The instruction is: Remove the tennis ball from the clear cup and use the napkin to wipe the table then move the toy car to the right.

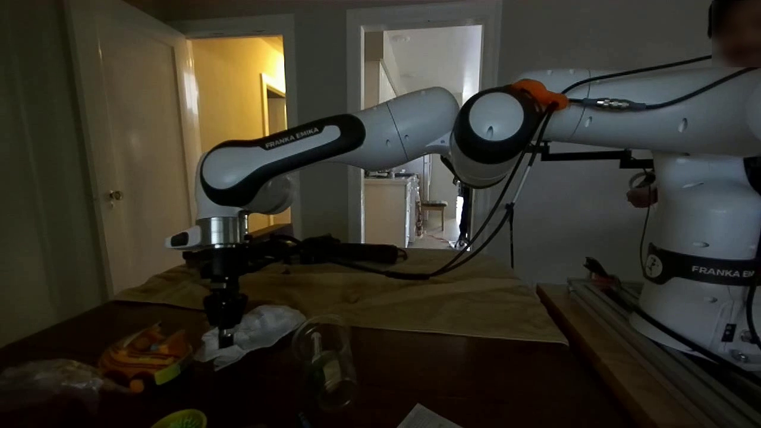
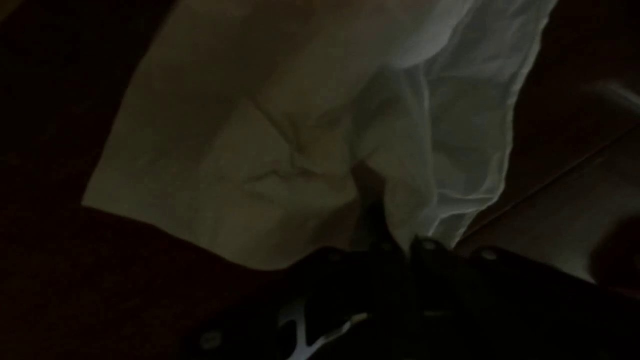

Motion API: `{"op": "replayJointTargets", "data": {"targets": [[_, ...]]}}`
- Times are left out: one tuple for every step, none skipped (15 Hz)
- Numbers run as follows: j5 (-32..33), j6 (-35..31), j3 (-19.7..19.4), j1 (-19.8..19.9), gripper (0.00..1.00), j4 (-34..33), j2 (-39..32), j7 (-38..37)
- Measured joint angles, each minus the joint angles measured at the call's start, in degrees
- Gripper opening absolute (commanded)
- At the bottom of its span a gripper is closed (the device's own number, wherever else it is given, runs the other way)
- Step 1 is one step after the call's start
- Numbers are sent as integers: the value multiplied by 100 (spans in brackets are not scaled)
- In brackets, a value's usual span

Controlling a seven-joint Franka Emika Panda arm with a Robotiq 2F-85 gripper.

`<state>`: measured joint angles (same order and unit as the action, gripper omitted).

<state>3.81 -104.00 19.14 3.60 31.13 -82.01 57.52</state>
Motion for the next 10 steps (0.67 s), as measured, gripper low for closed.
{"op": "replayJointTargets", "data": {"targets": [[-1, 1, -14, 1, 2, -3, 1, -10], [-3, 2, -22, 35, 2, -6, 1, -39], [-13, 2, -34, 101, 2, -9, 1, -85], [-24, 2, -39, 185, 2, -11, 1, -129], [-31, 2, -40, 280, 2, -11, 1, -157], [-32, 2, -40, 364, 2, -11, 1, -166], [-37, 2, -40, 428, 2, -12, 1, -167], [-41, 2, -38, 466, 1, -11, 1, -169], [-41, 2, -38, 481, 2, -11, 1, -171], [-41, 2, -38, 481, 4, -12, 1, -174]]}}
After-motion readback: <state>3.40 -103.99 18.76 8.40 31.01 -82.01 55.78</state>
